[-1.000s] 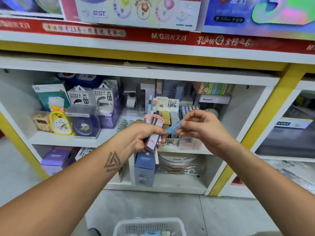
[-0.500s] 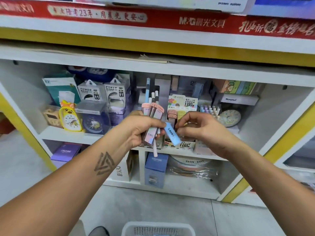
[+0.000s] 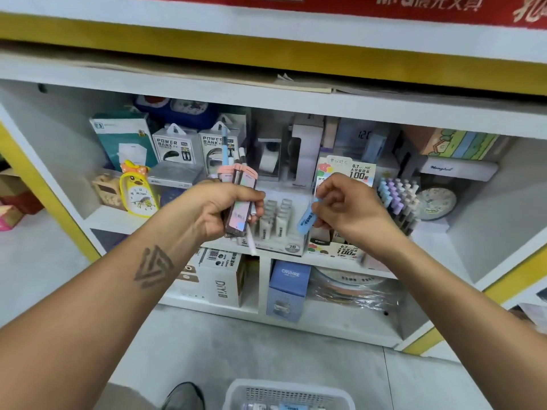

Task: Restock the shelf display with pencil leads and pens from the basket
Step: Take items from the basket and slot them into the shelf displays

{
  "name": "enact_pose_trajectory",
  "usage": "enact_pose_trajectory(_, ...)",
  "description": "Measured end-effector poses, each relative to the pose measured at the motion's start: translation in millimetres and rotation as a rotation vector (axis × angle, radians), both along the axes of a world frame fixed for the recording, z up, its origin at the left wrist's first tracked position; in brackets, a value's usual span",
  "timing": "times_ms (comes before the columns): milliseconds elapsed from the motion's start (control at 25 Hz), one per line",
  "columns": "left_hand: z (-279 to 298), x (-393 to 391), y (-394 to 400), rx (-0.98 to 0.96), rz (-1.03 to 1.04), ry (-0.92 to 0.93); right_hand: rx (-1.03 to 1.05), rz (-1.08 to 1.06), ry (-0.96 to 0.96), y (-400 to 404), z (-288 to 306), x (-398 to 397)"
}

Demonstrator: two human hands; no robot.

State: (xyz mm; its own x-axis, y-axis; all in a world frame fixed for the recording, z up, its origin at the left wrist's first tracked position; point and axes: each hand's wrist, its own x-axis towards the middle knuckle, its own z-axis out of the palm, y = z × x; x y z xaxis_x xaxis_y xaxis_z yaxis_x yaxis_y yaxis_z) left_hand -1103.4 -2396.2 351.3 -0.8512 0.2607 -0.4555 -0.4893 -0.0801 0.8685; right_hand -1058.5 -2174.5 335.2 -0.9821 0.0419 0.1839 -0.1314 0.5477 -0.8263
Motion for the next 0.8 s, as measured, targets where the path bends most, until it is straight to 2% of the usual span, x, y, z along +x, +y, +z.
enact_pose_trajectory(120,-3,-2,-9,-0.001,-0.01,-0.002,0.251,-0.002,0.085,-8,-13,-4)
enact_pose_trajectory(360,-4,-4,-17,-0.013,-0.008,-0.01,0.468,0.006,0.034,-15,-23,-19)
enact_pose_trajectory(600,-7,-4,-18,-0.032,-0.027,-0.006,0.482,0.047,-0.016,-17,-32,-23)
enact_pose_trajectory(800,-9,-3,-18,-0.046,-0.049,-0.015,0.544,0.054,0.02,-18,-31,-22)
